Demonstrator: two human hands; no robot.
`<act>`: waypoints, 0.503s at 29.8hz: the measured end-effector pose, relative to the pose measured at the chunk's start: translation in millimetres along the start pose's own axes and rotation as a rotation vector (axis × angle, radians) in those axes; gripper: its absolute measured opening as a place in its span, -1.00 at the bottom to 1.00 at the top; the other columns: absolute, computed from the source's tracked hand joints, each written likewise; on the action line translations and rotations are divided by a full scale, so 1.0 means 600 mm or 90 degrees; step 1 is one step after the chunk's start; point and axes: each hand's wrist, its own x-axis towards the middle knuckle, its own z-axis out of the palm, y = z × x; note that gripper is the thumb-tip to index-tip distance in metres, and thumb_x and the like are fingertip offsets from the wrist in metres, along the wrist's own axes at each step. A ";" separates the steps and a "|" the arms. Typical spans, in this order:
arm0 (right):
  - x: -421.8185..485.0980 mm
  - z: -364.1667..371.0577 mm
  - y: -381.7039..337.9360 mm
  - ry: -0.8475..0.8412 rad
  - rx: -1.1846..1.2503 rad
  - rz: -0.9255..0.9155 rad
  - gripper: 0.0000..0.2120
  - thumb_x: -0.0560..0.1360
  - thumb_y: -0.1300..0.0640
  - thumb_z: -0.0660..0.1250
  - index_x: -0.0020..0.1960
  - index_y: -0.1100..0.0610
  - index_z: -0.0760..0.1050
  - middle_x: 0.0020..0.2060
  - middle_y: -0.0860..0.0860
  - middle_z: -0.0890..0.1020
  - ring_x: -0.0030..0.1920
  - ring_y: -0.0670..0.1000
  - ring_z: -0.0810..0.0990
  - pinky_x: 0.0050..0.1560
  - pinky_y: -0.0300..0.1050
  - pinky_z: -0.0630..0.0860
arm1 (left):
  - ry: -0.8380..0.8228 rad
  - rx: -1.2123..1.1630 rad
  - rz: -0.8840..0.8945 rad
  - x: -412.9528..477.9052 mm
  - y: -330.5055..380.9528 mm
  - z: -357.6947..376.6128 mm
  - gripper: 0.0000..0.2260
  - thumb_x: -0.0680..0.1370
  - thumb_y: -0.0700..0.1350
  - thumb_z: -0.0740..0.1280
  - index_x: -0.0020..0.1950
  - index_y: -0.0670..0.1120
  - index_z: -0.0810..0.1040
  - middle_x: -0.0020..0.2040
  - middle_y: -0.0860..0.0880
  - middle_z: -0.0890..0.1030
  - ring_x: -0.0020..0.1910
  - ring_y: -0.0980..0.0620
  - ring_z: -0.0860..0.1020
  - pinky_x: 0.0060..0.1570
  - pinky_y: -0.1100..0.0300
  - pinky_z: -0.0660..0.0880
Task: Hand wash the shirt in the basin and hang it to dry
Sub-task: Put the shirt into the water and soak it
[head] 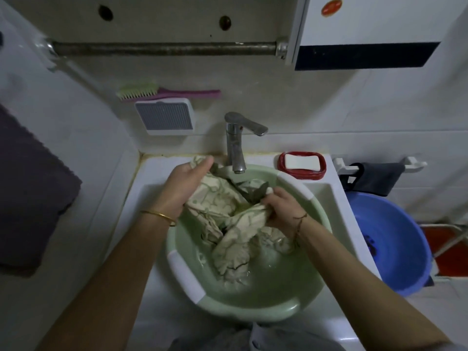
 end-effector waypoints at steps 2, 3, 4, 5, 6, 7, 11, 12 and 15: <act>0.012 -0.014 -0.013 0.090 -0.023 -0.050 -0.85 0.50 0.33 0.17 0.03 0.18 0.44 -0.15 0.14 0.52 -0.15 0.10 0.50 -0.10 0.00 0.50 | 0.062 0.066 0.009 0.005 -0.005 -0.021 -0.37 0.32 0.38 0.34 0.05 -0.15 0.62 -0.01 -0.11 0.67 0.01 -0.12 0.62 0.17 -0.09 0.50; 0.014 -0.021 -0.022 0.130 -0.069 -0.082 -0.86 0.52 0.32 0.16 0.01 0.17 0.45 -0.18 0.10 0.52 -0.16 0.06 0.49 -0.14 -0.08 0.49 | 0.092 0.093 0.021 0.006 -0.007 -0.028 -0.47 0.43 0.30 0.31 0.04 -0.16 0.61 0.00 -0.10 0.66 0.02 -0.10 0.61 0.18 -0.03 0.49; 0.018 -0.031 -0.030 0.165 -0.128 -0.116 -0.87 0.52 0.30 0.16 -0.01 0.17 0.45 -0.21 0.06 0.51 -0.17 0.03 0.47 -0.18 -0.16 0.46 | 0.120 0.109 0.041 0.005 -0.007 -0.032 -0.56 0.51 0.21 0.26 0.02 -0.16 0.60 -0.03 -0.10 0.64 0.01 -0.08 0.59 0.16 0.04 0.49; 0.021 -0.042 -0.040 0.191 -0.184 -0.146 -0.88 0.53 0.30 0.16 -0.02 0.18 0.45 -0.21 0.04 0.49 -0.16 0.02 0.46 -0.21 -0.18 0.42 | 0.140 0.114 0.060 0.004 -0.007 -0.035 -0.63 0.56 0.14 0.23 -0.01 -0.15 0.58 -0.06 -0.08 0.62 -0.02 -0.05 0.57 0.09 0.11 0.48; 0.025 -0.053 -0.049 0.210 -0.222 -0.173 -0.89 0.53 0.29 0.16 -0.04 0.18 0.46 -0.21 0.04 0.49 -0.15 0.02 0.44 -0.22 -0.18 0.39 | 0.154 0.111 0.079 0.002 -0.007 -0.035 -0.68 0.58 0.11 0.20 -0.03 -0.13 0.56 -0.08 -0.07 0.59 -0.04 -0.03 0.55 0.01 0.15 0.44; 0.025 -0.063 -0.060 0.222 -0.245 -0.196 -0.90 0.54 0.26 0.17 -0.04 0.19 0.46 -0.21 0.04 0.48 -0.16 0.02 0.44 -0.22 -0.18 0.38 | 0.170 0.113 0.099 0.000 -0.006 -0.036 -0.71 0.60 0.08 0.19 -0.04 -0.11 0.54 -0.08 -0.06 0.57 -0.05 -0.01 0.52 -0.03 0.19 0.39; 0.017 -0.093 -0.104 0.295 -0.302 -0.310 -0.92 0.54 0.17 0.24 -0.08 0.17 0.47 -0.23 0.02 0.50 -0.13 0.02 0.44 -0.21 -0.22 0.35 | 0.218 0.121 0.153 0.000 0.003 -0.039 -0.70 0.61 0.08 0.17 -0.08 -0.13 0.52 -0.11 -0.10 0.55 -0.07 0.00 0.51 -0.07 0.16 0.37; 0.009 -0.097 -0.117 0.301 -0.313 -0.334 -0.91 0.54 0.18 0.24 -0.14 0.15 0.45 -0.28 -0.03 0.47 -0.16 0.00 0.42 -0.26 -0.28 0.34 | 0.225 0.117 0.171 -0.003 0.009 -0.040 -0.70 0.61 0.07 0.17 -0.08 -0.13 0.53 -0.13 -0.09 0.55 -0.10 0.01 0.51 -0.09 0.18 0.38; -0.024 -0.096 -0.150 0.259 -0.267 -0.391 -0.79 0.54 0.22 0.22 -0.26 0.07 0.38 -0.33 -0.07 0.42 -0.27 -0.07 0.39 -0.27 -0.22 0.34 | 0.239 0.042 0.183 -0.017 0.033 -0.040 -0.70 0.61 0.07 0.17 -0.14 -0.09 0.54 -0.18 0.01 0.57 -0.23 0.14 0.53 -0.29 0.36 0.46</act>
